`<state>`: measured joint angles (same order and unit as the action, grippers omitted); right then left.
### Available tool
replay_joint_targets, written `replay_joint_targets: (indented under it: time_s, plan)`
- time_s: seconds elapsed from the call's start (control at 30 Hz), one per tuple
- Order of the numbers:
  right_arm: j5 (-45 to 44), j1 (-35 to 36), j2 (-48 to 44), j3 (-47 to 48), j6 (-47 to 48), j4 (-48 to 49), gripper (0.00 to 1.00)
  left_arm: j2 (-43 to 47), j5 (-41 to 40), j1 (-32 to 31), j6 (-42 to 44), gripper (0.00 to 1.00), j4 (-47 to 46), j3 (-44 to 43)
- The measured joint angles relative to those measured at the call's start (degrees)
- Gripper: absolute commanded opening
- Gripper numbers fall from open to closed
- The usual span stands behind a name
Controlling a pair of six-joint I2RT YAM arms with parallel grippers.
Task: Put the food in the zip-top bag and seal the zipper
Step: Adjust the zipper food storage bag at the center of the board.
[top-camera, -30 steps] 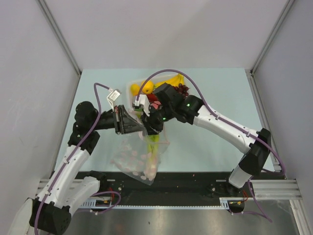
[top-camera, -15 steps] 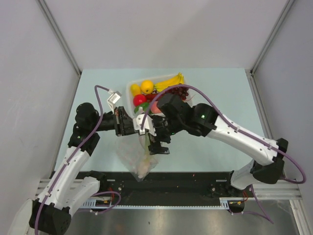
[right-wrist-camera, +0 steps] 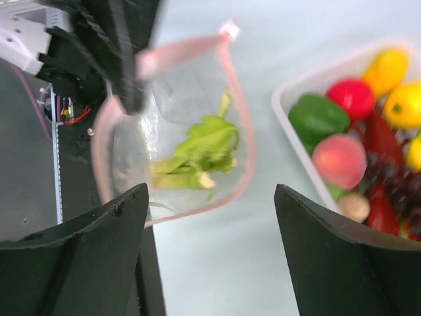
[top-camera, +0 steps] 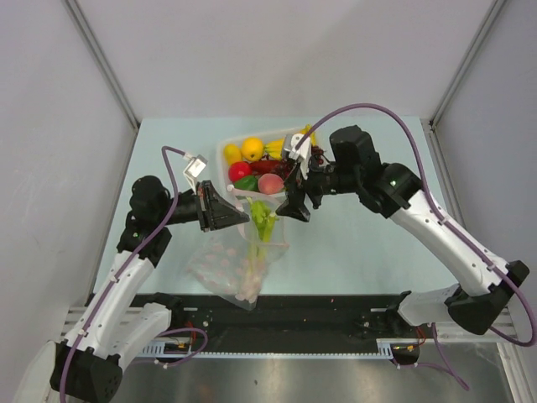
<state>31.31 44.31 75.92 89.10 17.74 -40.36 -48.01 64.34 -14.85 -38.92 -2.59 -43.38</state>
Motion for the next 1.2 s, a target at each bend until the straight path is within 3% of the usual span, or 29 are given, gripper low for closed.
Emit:
replay_joint_targets:
  time_s: [0.03, 0.37, 0.4, 0.47, 0.77, 1.0, 1.2]
  plan:
    - [0.0, -1.2, 0.3, -0.5, -0.6, 0.0, 0.68, 0.0, 0.0, 0.0, 0.0, 0.0, 0.1, 0.0]
    - [5.5, -5.8, 8.8, -3.2, -8.3, 1.2, 0.47, -0.4, -0.3, 0.0, 0.4, 0.0, 0.4, 0.0]
    - [6.4, -5.8, 9.2, -3.3, -8.8, 1.3, 0.23, -0.4, -0.3, 0.0, 0.4, 0.0, 0.5, 0.0]
    - [8.0, -5.6, 9.4, -3.5, -8.8, 1.6, 0.0, -0.4, -0.6, 0.0, 0.5, 0.0, 0.8, 0.0]
    - [14.6, -5.7, 7.5, -5.2, -12.2, 1.7, 0.0, -0.7, -5.0, 0.3, 4.0, 0.0, 8.7, -1.2]
    - [17.3, -4.0, -3.5, -8.8, -24.3, 4.0, 0.0, -6.2, -15.0, 0.4, 7.6, 0.01, 20.4, -8.5]
    - [18.0, -5.6, -7.6, -12.0, -31.2, 5.7, 0.0, -11.3, -16.4, -1.0, 9.3, 0.0, 24.9, -10.6]
